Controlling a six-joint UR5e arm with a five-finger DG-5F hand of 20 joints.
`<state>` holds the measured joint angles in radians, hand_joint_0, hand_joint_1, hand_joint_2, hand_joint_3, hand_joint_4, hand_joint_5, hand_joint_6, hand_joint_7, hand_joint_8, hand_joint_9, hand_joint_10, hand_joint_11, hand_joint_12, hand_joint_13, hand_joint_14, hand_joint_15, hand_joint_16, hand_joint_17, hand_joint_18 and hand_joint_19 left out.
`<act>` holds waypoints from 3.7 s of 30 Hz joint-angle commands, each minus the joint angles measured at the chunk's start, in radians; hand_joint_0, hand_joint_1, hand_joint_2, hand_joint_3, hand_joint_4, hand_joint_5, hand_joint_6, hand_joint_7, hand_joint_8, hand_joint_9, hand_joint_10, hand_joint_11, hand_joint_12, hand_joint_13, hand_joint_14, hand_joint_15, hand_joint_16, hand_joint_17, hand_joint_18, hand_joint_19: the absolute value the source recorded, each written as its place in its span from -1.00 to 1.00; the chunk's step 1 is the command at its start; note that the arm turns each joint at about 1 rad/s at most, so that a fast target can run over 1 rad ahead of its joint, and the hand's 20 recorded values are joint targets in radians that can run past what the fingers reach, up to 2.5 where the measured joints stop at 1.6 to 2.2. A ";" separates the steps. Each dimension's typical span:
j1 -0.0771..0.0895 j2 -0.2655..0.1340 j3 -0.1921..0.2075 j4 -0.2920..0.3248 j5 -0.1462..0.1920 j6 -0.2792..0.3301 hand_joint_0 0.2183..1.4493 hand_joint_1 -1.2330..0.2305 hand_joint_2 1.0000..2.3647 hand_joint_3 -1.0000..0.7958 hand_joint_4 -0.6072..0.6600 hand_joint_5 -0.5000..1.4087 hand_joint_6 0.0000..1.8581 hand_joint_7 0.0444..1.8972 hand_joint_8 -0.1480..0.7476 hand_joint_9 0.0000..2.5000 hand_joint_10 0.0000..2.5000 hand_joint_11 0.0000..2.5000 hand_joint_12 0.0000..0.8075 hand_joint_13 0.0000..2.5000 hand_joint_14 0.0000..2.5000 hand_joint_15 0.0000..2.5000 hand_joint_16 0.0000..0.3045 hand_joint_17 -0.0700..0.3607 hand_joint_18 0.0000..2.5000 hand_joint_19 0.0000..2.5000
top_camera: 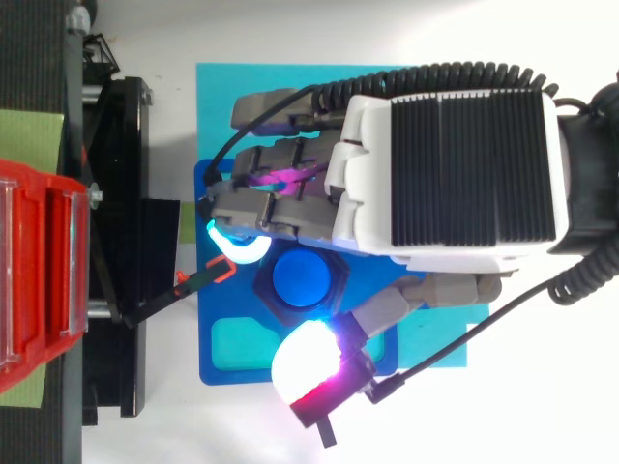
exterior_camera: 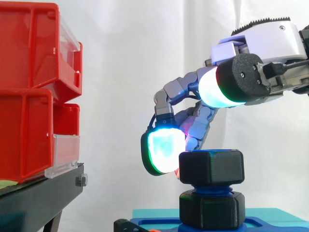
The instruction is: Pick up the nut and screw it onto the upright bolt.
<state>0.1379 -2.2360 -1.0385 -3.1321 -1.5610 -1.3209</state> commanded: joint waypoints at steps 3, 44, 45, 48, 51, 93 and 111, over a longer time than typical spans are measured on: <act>-0.014 -0.001 0.000 -0.006 -0.010 -0.001 -0.47 0.32 -1.00 -0.44 0.20 -0.47 -0.46 0.63 -0.06 -0.17 -1.00 -1.00 -0.42 -0.41 -1.00 -1.00 -0.87 -0.47 -0.67 -1.00; -0.047 0.001 0.044 0.035 -0.008 -0.031 -0.53 0.41 -1.00 -0.44 0.28 -0.60 -0.46 -0.23 -0.09 -0.24 -1.00 -1.00 -0.32 -0.46 -1.00 -1.00 -0.81 -0.37 -0.67 -0.97; -0.043 0.001 0.044 0.040 -0.001 -0.026 -0.53 0.41 -1.00 -0.44 0.28 -0.60 -0.46 -0.23 -0.09 -0.25 -1.00 -1.00 -0.32 -0.47 -1.00 -1.00 -0.81 -0.37 -0.68 -0.97; -0.024 0.001 0.032 0.053 0.016 -0.015 -0.53 0.42 -1.00 -0.44 0.26 -0.60 -0.46 -0.26 -0.09 -0.28 -1.00 -1.00 -0.32 -0.48 -1.00 -1.00 -0.81 -0.37 -0.70 -0.98; -0.014 0.001 0.032 0.056 0.019 -0.003 -0.54 0.42 -1.00 -0.44 0.27 -0.61 -0.46 -0.26 -0.10 -0.29 -1.00 -1.00 -0.31 -0.49 -1.00 -1.00 -0.81 -0.37 -0.71 -0.98; 0.000 -0.001 -0.008 0.035 0.012 0.008 -0.50 0.43 -1.00 -0.44 0.32 -0.53 -0.46 0.16 -0.05 -0.23 -1.00 -1.00 -0.35 -0.45 -1.00 -1.00 -0.82 -0.40 -0.68 -0.97; -0.006 0.001 -0.009 0.017 0.010 0.006 -0.47 0.35 -1.00 -0.44 0.21 -0.43 -0.46 0.46 -0.04 -0.06 -1.00 -1.00 -0.44 -0.35 -1.00 -1.00 -0.86 -0.46 -0.57 -0.94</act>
<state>0.1324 -2.2354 -1.0470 -3.1143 -1.5507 -1.3141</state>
